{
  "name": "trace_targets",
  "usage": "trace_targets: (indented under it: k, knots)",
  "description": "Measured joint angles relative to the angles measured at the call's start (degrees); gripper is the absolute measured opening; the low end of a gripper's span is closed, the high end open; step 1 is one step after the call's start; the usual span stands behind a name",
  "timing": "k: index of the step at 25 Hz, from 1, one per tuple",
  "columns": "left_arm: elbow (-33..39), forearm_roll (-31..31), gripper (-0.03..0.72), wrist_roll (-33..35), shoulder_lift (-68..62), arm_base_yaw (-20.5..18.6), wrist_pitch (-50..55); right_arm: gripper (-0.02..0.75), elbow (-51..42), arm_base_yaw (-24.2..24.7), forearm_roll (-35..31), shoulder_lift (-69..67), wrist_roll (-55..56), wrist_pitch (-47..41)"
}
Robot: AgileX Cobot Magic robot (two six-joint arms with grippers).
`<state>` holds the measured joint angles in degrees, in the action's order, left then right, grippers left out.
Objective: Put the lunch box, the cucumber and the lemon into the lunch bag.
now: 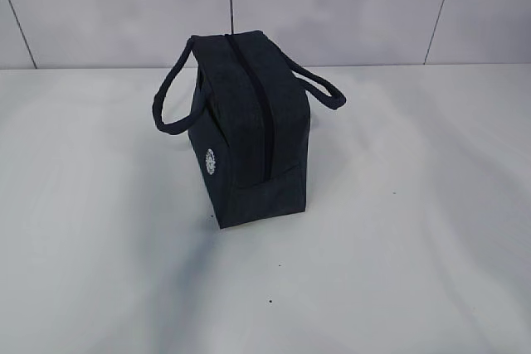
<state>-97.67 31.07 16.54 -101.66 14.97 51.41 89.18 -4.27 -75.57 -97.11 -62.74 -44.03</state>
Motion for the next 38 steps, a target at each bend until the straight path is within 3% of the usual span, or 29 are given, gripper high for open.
trace_targets:
  k: [7, 11, 14, 21, 26, 33, 38]
  knots:
    - [0.00, -5.35, 0.383, 0.13, 8.64, 0.00, 0.50, 0.402, 9.98, 0.00, 37.17, 11.01, 25.10, -2.45]
    - [0.00, -5.97, 0.382, 0.48, 12.43, 0.00, 1.85, 0.402, 14.01, 0.00, 59.70, 15.71, 38.30, -8.40]
    - [0.00, -6.07, 0.381, 0.61, 15.43, 0.35, 4.50, 0.400, 14.55, 0.00, 69.68, 18.35, 44.43, -13.89]
    - [1.52, -6.44, 0.370, 0.75, 25.70, 4.98, 8.63, 0.379, 14.57, 0.00, 72.19, 27.16, 46.78, -20.11]
    - [10.93, -6.06, 0.364, 0.63, 37.03, 6.17, 8.97, 0.379, 12.08, 0.00, 69.87, 35.78, 46.92, -22.33]
    - [30.85, -6.06, 0.364, 0.63, 55.31, 6.17, 9.25, 0.379, -10.49, 0.00, 67.34, 48.08, 47.00, -22.21]
    - [40.94, -6.57, 0.364, 0.63, 68.35, 6.17, 9.00, 0.379, -27.26, 0.00, 63.05, 58.83, 47.00, -20.52]
